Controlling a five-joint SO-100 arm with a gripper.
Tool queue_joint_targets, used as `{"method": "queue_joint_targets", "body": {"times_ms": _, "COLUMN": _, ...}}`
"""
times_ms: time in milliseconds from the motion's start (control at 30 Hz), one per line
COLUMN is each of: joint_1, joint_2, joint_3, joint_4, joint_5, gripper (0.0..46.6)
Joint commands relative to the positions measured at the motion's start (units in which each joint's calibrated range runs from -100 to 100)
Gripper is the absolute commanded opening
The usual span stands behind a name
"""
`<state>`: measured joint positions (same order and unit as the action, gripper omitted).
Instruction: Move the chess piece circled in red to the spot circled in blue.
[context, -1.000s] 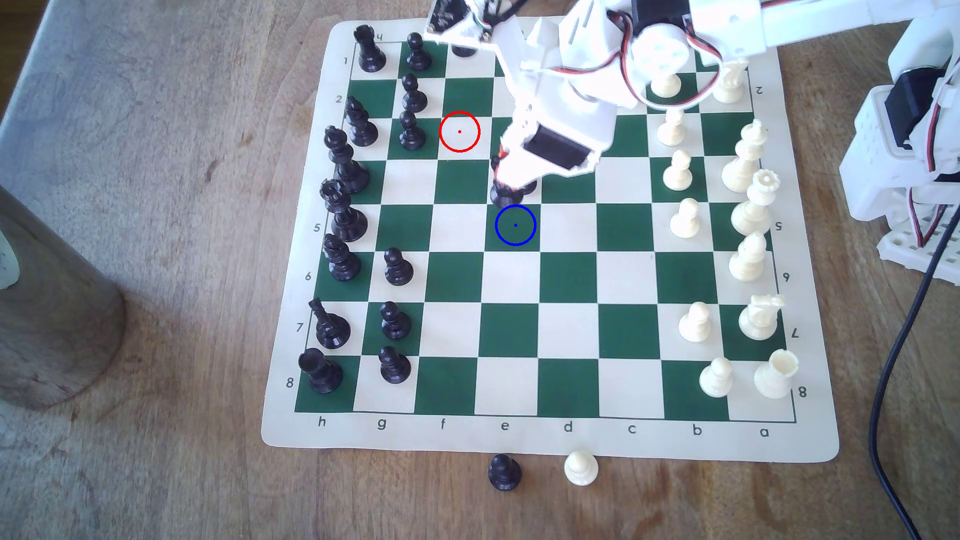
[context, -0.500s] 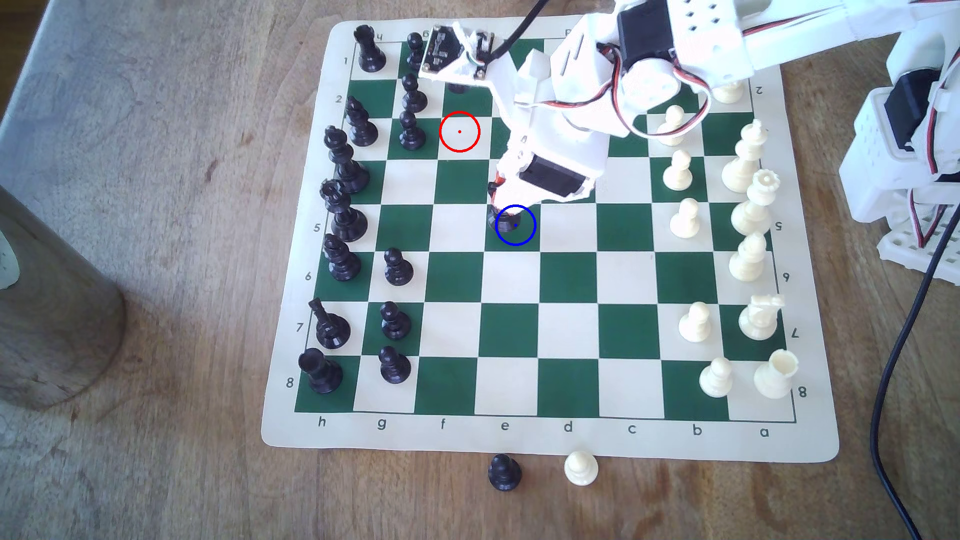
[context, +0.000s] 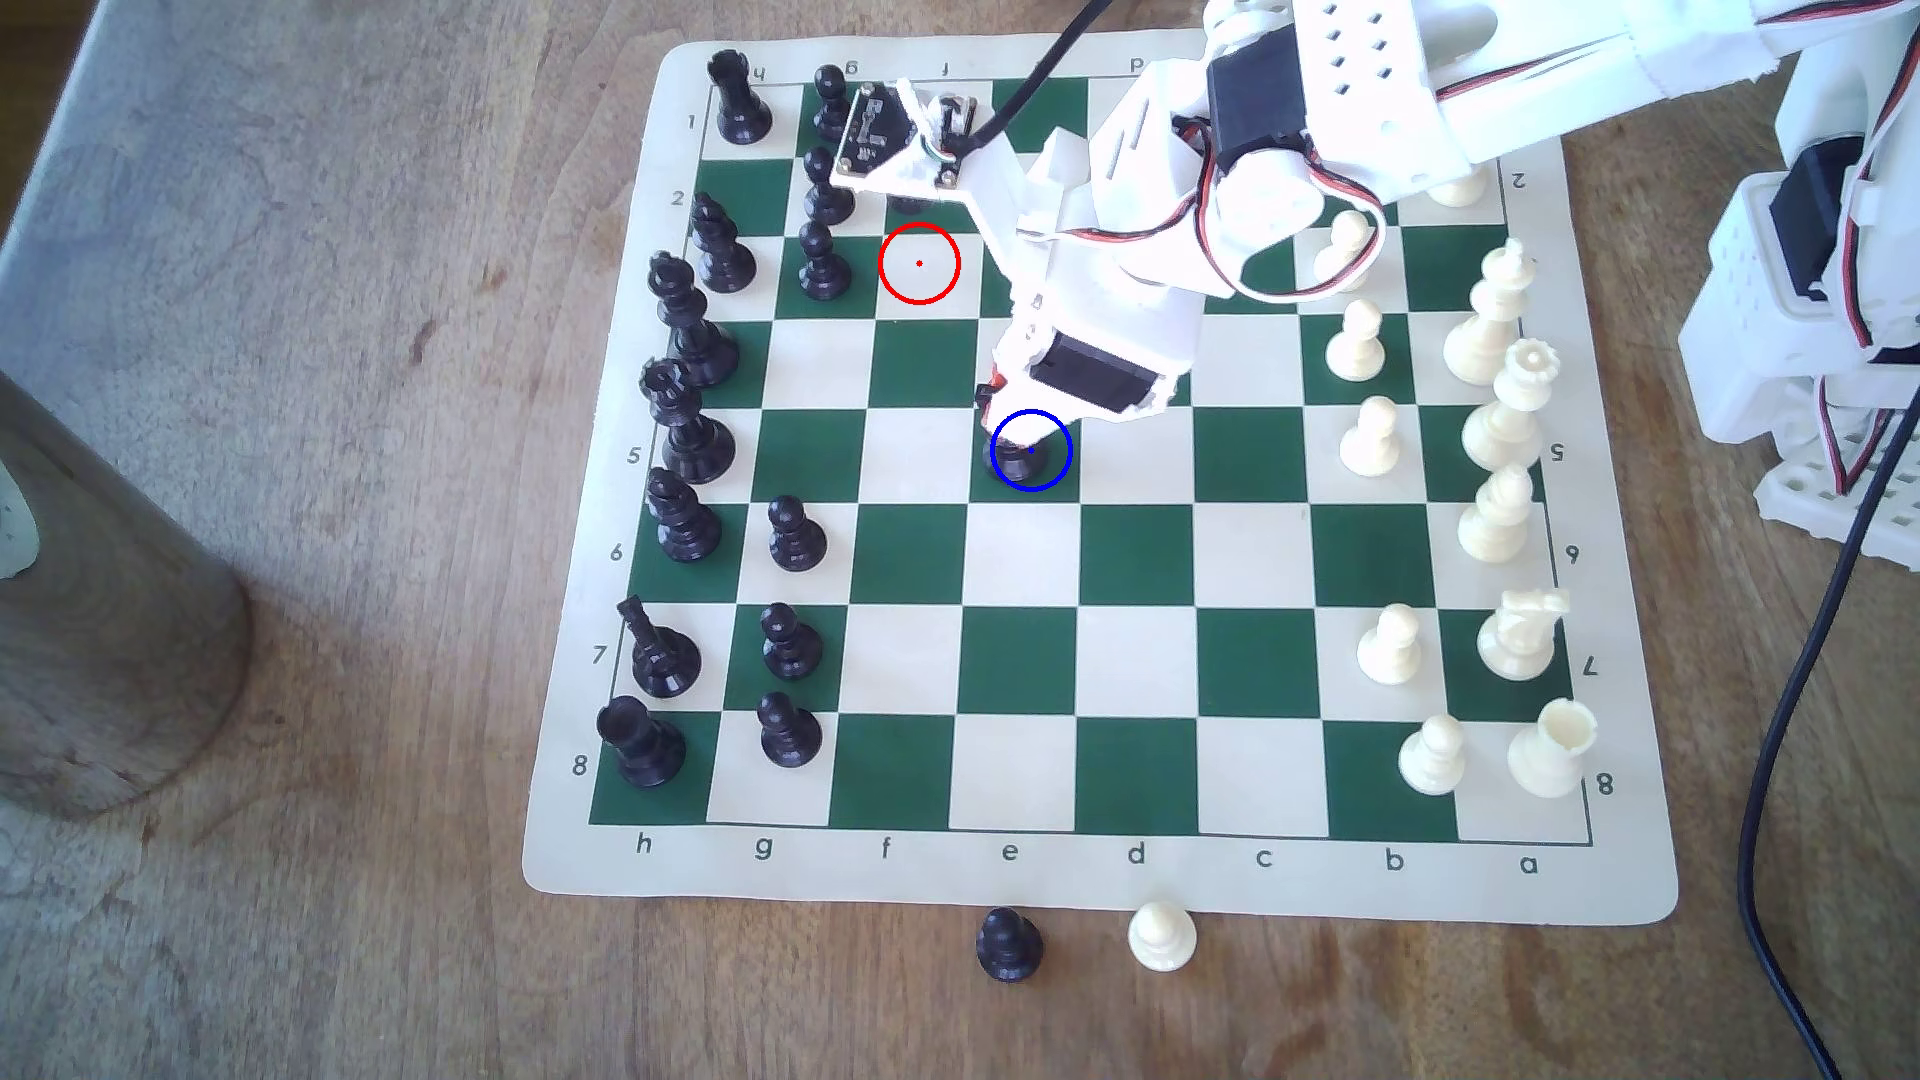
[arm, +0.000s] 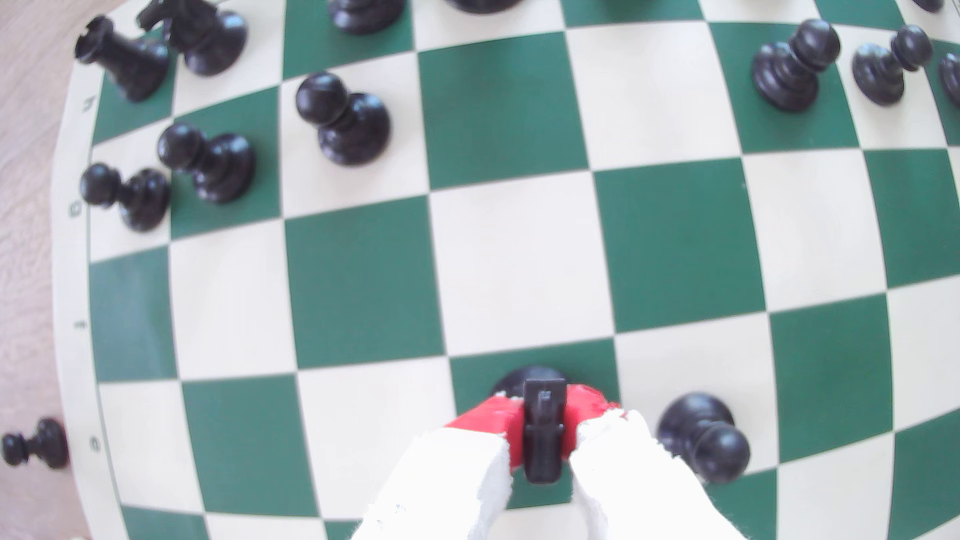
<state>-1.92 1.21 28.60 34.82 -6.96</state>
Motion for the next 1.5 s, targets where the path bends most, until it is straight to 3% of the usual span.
{"method": "queue_joint_targets", "body": {"times_ms": 0, "joint_1": 0.55, "joint_2": -0.88, "joint_3": -1.68, "joint_4": -0.26, "joint_5": 0.29, "gripper": 1.3}}
{"method": "queue_joint_targets", "body": {"times_ms": 300, "joint_1": 0.16, "joint_2": -2.74, "joint_3": -1.41, "joint_4": 2.44, "joint_5": 0.63, "gripper": 14.8}}
{"method": "queue_joint_targets", "body": {"times_ms": 633, "joint_1": -1.33, "joint_2": -12.0, "joint_3": 1.41, "joint_4": 9.08, "joint_5": 0.39, "gripper": 16.7}}
{"method": "queue_joint_targets", "body": {"times_ms": 867, "joint_1": -4.22, "joint_2": -25.41, "joint_3": 7.66, "joint_4": 15.71, "joint_5": -0.15, "gripper": 17.2}}
{"method": "queue_joint_targets", "body": {"times_ms": 1167, "joint_1": -2.89, "joint_2": -50.11, "joint_3": 28.24, "joint_4": 21.53, "joint_5": -0.05, "gripper": 18.1}}
{"method": "queue_joint_targets", "body": {"times_ms": 1267, "joint_1": -2.89, "joint_2": -64.71, "joint_3": 37.22, "joint_4": 25.29, "joint_5": 0.15, "gripper": 17.6}}
{"method": "queue_joint_targets", "body": {"times_ms": 1300, "joint_1": -2.89, "joint_2": -67.68, "joint_3": 38.58, "joint_4": 26.19, "joint_5": 0.15, "gripper": 17.1}}
{"method": "queue_joint_targets", "body": {"times_ms": 1400, "joint_1": -2.42, "joint_2": -80.93, "joint_3": 43.56, "joint_4": 31.44, "joint_5": -0.1, "gripper": 7.7}}
{"method": "queue_joint_targets", "body": {"times_ms": 1467, "joint_1": -2.27, "joint_2": -85.6, "joint_3": 44.74, "joint_4": 34.06, "joint_5": -0.1, "gripper": 7.3}}
